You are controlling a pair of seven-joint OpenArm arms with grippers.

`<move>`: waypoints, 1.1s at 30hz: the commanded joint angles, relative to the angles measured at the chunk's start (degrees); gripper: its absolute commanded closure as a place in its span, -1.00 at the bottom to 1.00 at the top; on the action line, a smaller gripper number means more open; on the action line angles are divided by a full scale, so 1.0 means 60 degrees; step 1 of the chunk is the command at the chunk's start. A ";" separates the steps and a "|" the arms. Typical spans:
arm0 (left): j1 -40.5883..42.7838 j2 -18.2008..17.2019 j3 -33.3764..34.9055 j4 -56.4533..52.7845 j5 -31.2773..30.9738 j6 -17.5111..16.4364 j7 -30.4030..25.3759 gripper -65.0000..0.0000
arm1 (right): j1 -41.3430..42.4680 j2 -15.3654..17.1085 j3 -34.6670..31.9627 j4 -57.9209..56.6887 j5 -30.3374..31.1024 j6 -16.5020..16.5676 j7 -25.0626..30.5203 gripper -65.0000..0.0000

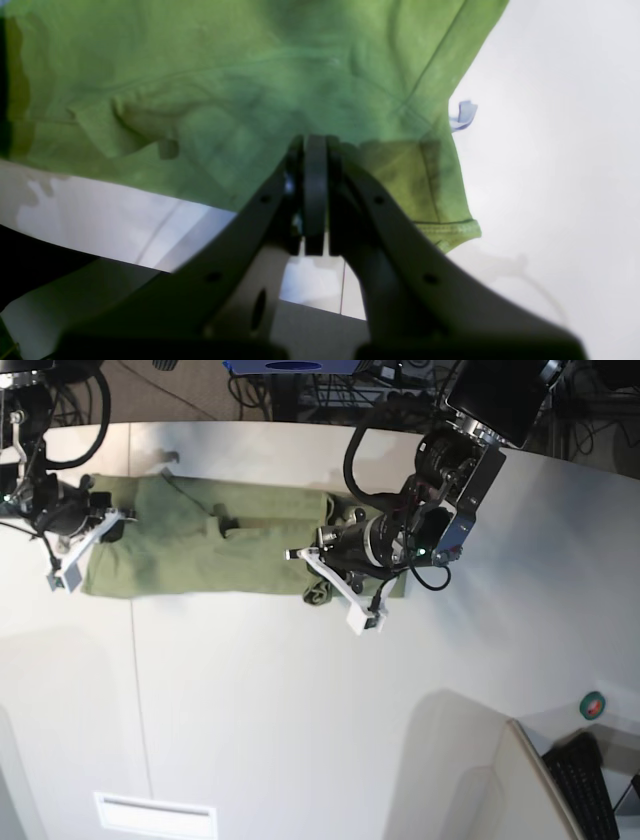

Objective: Layout the t-shirt on the table in an organized manner, then fold the t-shirt properly
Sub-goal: 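Grasp the strip end with the left gripper and fold it toward the right gripper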

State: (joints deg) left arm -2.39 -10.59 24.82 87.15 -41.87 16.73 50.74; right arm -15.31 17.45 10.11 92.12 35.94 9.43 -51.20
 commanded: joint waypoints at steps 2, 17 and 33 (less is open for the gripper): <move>-0.0195 0.0175 -0.0012 0.0002 -0.0062 -0.0027 -0.0069 1.00 | 0.0054 0.0131 0.0066 0.0098 0.0097 0.0033 0.0116 1.00; -0.0195 0.0205 -0.0027 -0.0013 -0.0062 -0.0027 -0.0069 1.00 | 0.0054 0.0131 0.0066 0.0098 0.0097 0.0033 0.0116 1.00; -0.0400 0.0292 0.0061 -0.0028 -0.0092 -0.0027 -0.0069 1.00 | 0.0054 0.0131 0.0037 0.0098 0.0097 0.0033 0.0116 1.00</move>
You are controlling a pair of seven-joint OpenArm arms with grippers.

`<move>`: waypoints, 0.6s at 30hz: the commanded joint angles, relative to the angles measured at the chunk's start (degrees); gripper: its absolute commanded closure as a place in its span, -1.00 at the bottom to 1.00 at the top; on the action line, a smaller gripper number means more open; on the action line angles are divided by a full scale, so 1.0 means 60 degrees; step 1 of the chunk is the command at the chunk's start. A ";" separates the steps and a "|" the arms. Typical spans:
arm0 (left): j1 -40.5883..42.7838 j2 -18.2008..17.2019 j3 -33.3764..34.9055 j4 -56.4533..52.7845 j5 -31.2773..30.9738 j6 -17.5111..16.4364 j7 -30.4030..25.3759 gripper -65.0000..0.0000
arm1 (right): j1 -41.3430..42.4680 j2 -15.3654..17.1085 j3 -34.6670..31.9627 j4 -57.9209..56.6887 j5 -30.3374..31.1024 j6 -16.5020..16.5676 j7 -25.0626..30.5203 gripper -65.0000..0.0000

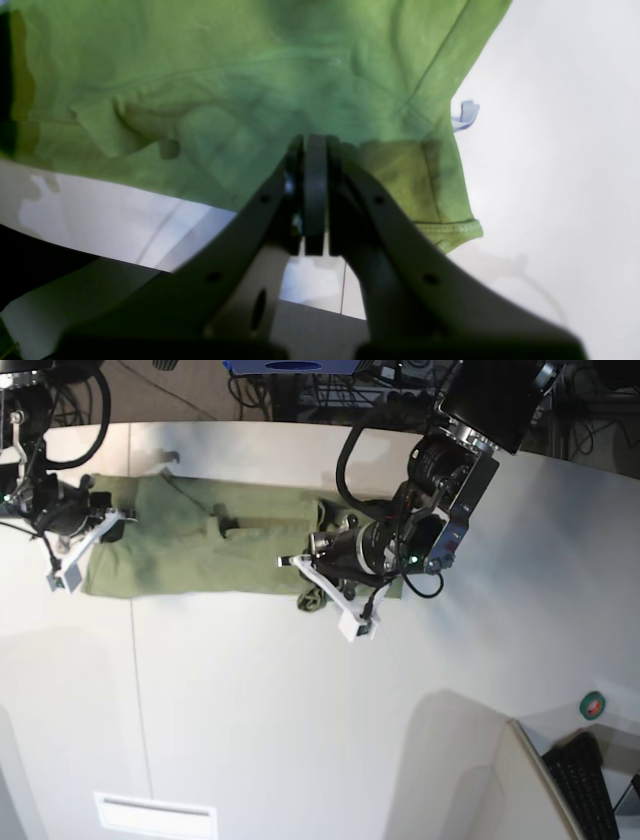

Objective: Layout the t-shirt on the table in an organized manner, then fold the t-shirt properly
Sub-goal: 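Grasp the strip end with the left gripper and fold it toward the right gripper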

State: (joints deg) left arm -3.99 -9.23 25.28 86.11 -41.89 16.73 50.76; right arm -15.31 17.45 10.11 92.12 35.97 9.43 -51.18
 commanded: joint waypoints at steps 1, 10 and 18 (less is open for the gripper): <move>-0.0207 0.0198 -0.0044 0.0147 -0.0073 -0.0027 -0.0072 1.00 | 0.0054 0.0131 0.0037 0.0098 0.0094 0.0033 0.0112 1.00; -0.0647 0.0843 0.0043 -0.0747 -0.0073 -0.0027 -0.0014 1.00 | 0.0039 0.0131 0.0066 0.0113 0.0094 0.0047 0.0097 1.00; -0.0603 0.0799 0.0058 -0.0717 -0.0073 -0.0041 0.0001 1.00 | 0.0083 0.0131 0.0066 0.0113 0.0094 0.0047 0.0097 1.00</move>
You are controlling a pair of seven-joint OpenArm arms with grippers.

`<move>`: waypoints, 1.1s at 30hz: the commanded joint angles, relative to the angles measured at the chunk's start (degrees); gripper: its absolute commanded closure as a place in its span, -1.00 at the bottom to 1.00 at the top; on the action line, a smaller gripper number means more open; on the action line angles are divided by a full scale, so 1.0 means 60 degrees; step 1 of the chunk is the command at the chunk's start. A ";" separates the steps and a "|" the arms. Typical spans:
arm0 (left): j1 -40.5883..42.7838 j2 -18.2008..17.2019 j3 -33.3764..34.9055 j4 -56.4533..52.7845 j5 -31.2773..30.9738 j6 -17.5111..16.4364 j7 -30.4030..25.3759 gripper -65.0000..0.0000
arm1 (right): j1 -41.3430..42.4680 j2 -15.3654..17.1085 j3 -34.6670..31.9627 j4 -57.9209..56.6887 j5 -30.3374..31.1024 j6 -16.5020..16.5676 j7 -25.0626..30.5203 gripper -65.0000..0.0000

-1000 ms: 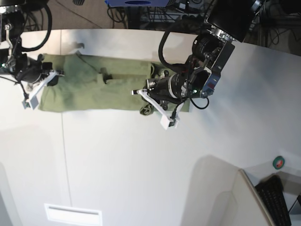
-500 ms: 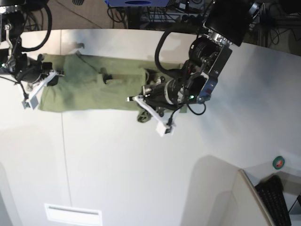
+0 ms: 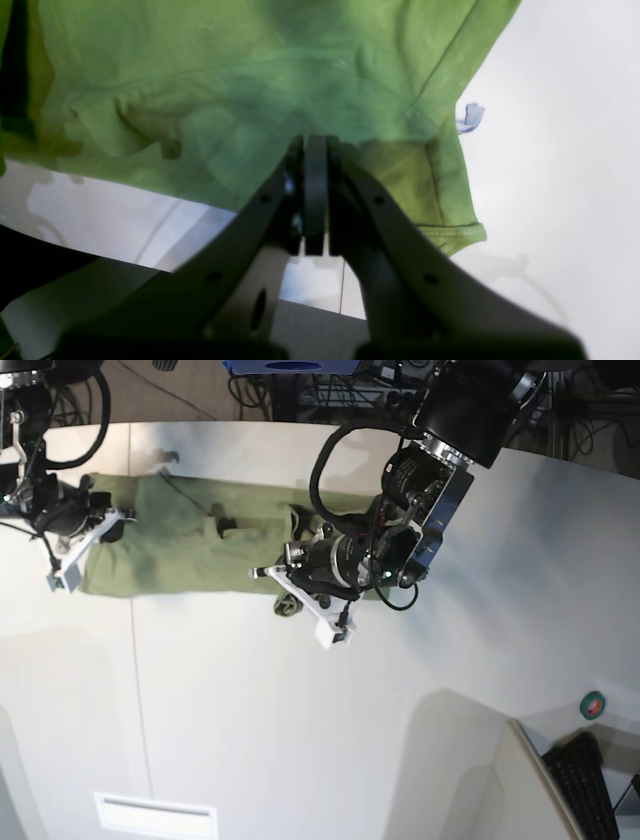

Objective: Layout the t-shirt on the table in an organized manner, then fold the t-shirt properly
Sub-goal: 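Grasp the strip end with the left gripper and fold it toward the right gripper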

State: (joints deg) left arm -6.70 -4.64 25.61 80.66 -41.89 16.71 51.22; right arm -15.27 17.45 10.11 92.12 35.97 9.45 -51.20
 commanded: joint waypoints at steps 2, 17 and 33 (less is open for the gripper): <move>-0.0122 0.0020 0.0003 0.0146 -0.0073 -0.0038 -0.0075 1.00 | 0.0090 0.0131 0.0066 0.0113 0.0094 0.0044 0.0101 1.00; -0.0195 0.0005 0.0399 0.0102 -0.0073 -0.0023 -0.0105 1.00 | 0.0061 0.0131 0.0066 0.0113 0.0094 0.0044 0.0130 1.00; -0.0107 0.0005 0.0399 0.0102 -0.0073 -0.0023 -0.0105 1.00 | 0.0046 0.0131 0.0066 0.0113 0.0094 0.0044 0.0116 1.00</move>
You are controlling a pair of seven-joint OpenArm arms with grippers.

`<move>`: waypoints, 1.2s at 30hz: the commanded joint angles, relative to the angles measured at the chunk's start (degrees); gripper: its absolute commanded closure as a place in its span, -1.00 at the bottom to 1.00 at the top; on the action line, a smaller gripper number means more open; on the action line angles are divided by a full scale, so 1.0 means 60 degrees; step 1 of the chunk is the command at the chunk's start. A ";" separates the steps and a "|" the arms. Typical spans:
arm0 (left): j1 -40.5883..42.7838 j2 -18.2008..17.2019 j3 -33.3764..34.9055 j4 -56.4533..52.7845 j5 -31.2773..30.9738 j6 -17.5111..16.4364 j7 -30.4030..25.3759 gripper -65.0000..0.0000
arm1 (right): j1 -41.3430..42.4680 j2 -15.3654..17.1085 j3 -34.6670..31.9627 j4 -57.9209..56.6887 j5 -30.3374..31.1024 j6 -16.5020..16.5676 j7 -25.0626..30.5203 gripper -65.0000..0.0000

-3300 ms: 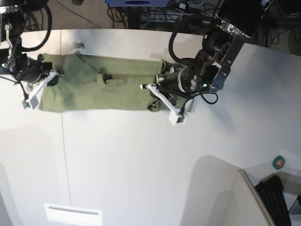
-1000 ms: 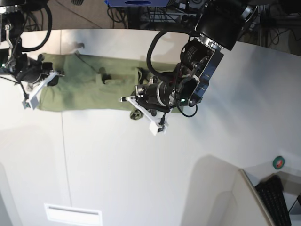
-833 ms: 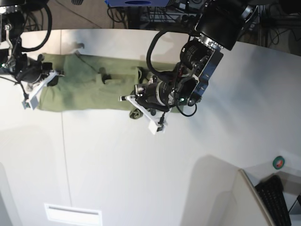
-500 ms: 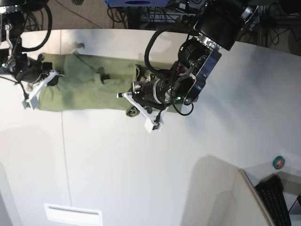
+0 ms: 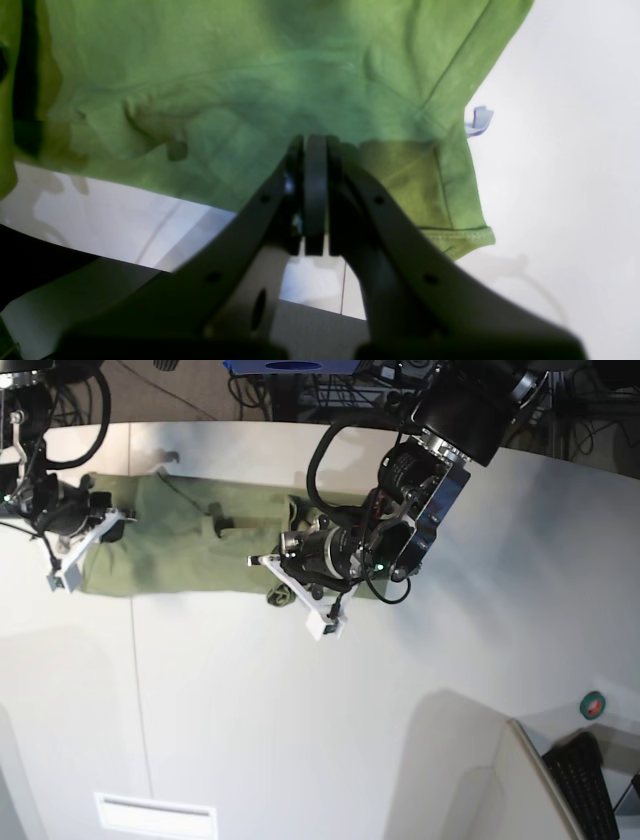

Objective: Layout the t-shirt on the table in an organized manner, then fold the t-shirt properly
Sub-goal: 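Grasp the strip end with the left gripper and fold it toward the right gripper, then grasp both ends of the folded shirt and fold them toward the middle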

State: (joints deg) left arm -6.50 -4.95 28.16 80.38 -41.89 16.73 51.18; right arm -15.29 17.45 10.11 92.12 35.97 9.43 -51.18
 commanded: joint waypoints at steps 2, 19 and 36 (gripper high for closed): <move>-0.0140 0.0056 -0.0027 0.0149 -0.0073 -0.0027 -0.0112 0.86 | 0.0050 0.0131 0.0066 0.0113 0.0094 0.0047 0.0112 1.00; -0.0066 -0.0237 -0.1009 0.0941 -0.0147 -0.0071 -0.0083 -0.49 | -0.0214 -0.0601 0.1795 0.1270 0.0123 0.0106 0.0068 1.00; 0.2161 -0.2098 -0.7104 0.0179 -0.0117 -0.2474 -0.0127 1.00 | 0.2028 -0.1553 0.4931 -0.2041 0.0094 0.3476 -0.1734 -0.60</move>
State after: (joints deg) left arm 7.33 -17.30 -14.61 80.58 -41.71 2.57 50.81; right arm -3.66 7.07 39.35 78.91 35.64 29.71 -62.39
